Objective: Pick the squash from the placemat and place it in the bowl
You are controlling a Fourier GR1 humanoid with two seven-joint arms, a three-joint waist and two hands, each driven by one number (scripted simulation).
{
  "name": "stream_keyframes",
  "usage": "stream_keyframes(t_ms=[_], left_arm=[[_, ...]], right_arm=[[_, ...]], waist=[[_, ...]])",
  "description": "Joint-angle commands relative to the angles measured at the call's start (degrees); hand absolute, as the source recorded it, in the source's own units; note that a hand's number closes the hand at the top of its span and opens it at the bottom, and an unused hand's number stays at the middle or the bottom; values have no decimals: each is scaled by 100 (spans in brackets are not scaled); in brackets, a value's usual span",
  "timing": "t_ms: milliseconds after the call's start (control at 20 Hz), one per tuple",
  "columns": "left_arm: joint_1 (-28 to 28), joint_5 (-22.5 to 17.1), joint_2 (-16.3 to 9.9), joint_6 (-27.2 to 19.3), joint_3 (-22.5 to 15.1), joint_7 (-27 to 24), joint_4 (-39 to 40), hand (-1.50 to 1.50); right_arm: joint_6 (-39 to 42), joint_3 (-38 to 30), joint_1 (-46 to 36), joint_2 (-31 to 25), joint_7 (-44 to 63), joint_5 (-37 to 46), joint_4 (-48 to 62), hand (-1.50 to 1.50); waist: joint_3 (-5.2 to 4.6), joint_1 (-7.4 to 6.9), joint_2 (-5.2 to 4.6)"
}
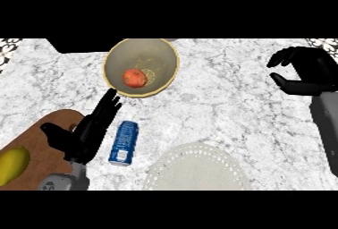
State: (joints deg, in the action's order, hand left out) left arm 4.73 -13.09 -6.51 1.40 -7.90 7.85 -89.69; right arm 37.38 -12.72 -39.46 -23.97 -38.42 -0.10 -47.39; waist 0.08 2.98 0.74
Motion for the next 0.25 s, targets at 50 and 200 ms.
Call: stream_keyframes(t_ms=[50,200], left_arm=[[-17,-39,-4,-29,78,13,-48,0],[-55,-38,-24,-18,107,-36,-52,0]], right_arm=[[1569,226,1625,-686,-1429,-160,-651,150],[1684,684,2176,-992,-1577,-50,-1099,150]], waist=[[14,90,-26],[19,34,-42]])
